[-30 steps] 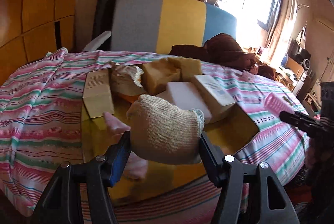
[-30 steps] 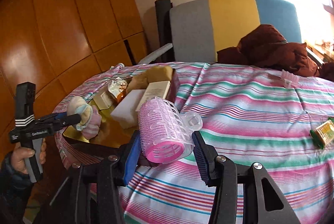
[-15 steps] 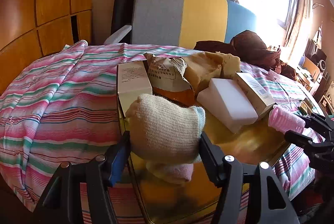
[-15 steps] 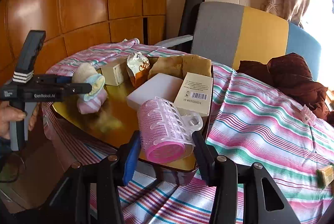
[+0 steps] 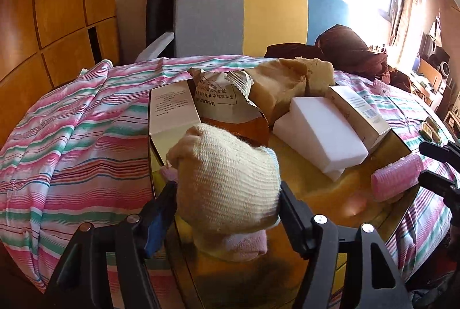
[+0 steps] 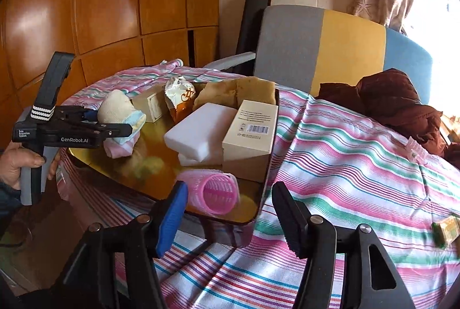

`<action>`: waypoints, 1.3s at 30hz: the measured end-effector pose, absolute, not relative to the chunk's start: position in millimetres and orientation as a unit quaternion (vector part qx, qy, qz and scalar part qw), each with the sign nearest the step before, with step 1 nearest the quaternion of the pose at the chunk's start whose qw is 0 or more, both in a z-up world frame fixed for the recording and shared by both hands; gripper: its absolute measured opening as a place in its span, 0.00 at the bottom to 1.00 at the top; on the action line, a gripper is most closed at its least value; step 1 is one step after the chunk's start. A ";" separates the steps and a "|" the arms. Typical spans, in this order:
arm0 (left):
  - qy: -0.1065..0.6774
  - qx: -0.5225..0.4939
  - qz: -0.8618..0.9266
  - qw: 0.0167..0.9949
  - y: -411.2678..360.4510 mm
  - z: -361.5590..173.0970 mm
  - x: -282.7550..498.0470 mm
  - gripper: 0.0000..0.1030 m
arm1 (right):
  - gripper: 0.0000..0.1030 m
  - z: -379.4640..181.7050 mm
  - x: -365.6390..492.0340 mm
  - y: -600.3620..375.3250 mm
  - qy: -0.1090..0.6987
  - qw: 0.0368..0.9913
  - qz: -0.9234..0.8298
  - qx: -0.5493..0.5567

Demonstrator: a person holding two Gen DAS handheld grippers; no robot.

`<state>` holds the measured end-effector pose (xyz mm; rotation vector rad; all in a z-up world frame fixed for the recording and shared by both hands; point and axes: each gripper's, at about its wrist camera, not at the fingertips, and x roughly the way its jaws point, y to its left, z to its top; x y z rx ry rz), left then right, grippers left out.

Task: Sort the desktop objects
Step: 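Open the left tool over the tray while the right tool drops the pink roller there, then move both open tools from the tray back to the remaining items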

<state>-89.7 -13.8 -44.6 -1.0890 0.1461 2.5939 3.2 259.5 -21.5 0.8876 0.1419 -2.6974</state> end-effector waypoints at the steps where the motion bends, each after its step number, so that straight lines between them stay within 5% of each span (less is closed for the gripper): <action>1: 0.049 -0.383 0.908 0.160 -13.9 -44.4 -92.1 0.67 | 0.61 -21.3 3.7 264.6 0.042 0.144 -0.939 0.308; 24: -0.004 -0.383 0.921 0.072 -39.3 -18.3 -107.7 0.69 | 0.66 -46.8 10.4 350.1 -0.082 0.065 -0.943 0.317; 39: -0.006 -0.381 0.891 0.248 79.2 10.5 -78.7 0.69 | 0.69 -62.4 36.9 454.6 -0.156 -0.058 -0.936 0.311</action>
